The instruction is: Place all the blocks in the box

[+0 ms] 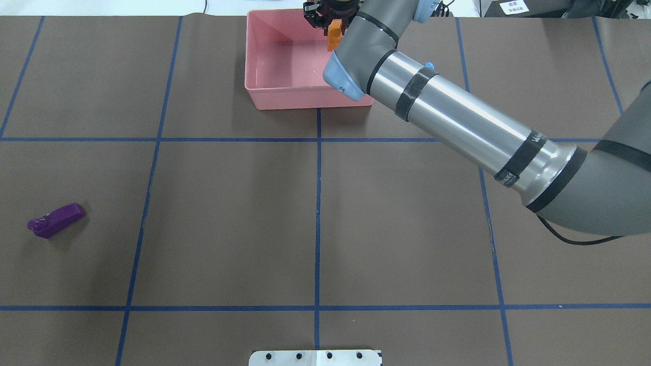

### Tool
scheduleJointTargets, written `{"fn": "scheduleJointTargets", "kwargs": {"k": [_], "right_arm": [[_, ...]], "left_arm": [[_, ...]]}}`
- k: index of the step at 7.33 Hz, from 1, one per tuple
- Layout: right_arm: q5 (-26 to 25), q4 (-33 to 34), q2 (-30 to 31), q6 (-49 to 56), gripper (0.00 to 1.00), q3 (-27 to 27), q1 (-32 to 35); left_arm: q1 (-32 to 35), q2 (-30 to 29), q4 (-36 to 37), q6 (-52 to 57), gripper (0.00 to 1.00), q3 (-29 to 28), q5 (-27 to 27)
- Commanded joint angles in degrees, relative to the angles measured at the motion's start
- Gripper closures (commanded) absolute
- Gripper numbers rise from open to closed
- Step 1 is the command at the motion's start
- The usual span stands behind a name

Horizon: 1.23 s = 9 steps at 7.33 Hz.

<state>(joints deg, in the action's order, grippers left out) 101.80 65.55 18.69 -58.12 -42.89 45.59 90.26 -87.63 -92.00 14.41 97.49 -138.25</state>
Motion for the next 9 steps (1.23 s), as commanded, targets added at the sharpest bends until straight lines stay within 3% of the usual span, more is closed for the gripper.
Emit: {"fn": "scheduleJointTargets", "kwargs": {"k": [1, 2, 4, 6, 7, 8, 9], "right_arm": [[-3.54, -1.91, -1.82, -1.47, 1.0, 3.59, -2.78], [-3.89, -1.92, -1.82, -1.55, 1.0, 3.6, -3.49], [-3.89, -1.92, -1.91, -1.56, 0.02, 3.42, -3.76], [-0.84, -1.48, -1.82, -0.6, 0.01, 3.16, -2.97], [4.4, -0.26, -1.73, 1.33, 0.01, 2.64, -1.05], [8.81, 4.45, -1.38, 3.78, 0.01, -0.41, 1.4], [10.07, 12.68, -0.86, 7.81, 0.01, -5.58, 2.82]], "left_arm": [[-0.09, 0.0, -0.02, 0.0, 0.0, -0.02, 0.0], [0.0, 0.0, -0.02, 0.0, 0.0, 0.07, 0.0], [-0.09, 0.0, -0.02, 0.0, 0.0, 0.07, 0.0], [-0.09, 0.0, -0.02, 0.0, 0.0, 0.07, 0.0], [0.0, 0.0, -0.02, 0.0, 0.0, 0.07, -0.09], [-0.17, -0.87, 0.33, -0.78, 0.0, -0.19, 0.0], [-0.18, -1.05, -0.71, -7.4, 0.0, 1.55, -0.09]]}}
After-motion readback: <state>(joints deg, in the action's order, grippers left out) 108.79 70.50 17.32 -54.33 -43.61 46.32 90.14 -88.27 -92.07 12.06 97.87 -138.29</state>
